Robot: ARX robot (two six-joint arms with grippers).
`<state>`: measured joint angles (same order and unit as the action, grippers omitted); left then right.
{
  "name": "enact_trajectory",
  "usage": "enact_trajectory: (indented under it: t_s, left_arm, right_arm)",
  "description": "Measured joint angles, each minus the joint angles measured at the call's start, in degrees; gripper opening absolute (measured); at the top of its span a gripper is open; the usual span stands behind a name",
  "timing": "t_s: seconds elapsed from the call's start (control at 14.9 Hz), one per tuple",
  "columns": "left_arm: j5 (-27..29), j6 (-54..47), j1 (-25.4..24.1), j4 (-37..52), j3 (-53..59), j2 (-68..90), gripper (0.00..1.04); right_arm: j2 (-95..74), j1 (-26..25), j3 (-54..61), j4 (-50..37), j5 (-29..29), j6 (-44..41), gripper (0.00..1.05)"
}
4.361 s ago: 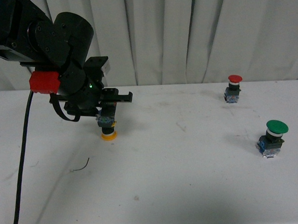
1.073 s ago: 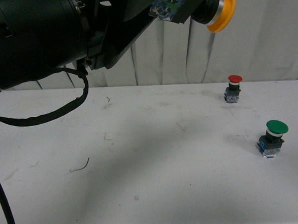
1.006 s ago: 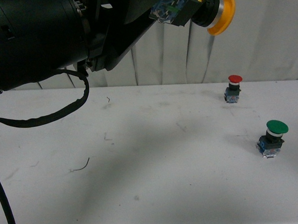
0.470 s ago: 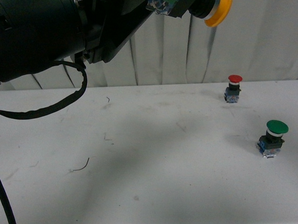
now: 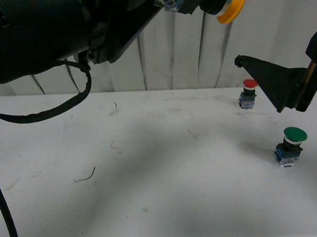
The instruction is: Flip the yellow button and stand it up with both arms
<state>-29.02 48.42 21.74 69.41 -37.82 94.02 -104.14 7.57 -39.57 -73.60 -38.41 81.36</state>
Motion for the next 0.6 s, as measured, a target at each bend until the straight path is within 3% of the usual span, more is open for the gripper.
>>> enact_trajectory:
  t_s: [0.6]
  left_arm:
    - [-0.4,0.7,-0.5,-0.1,-1.1,1.5,0.33]
  right_arm:
    - [-0.8,6.8,-2.6,0.0,1.8,8.9,0.98]
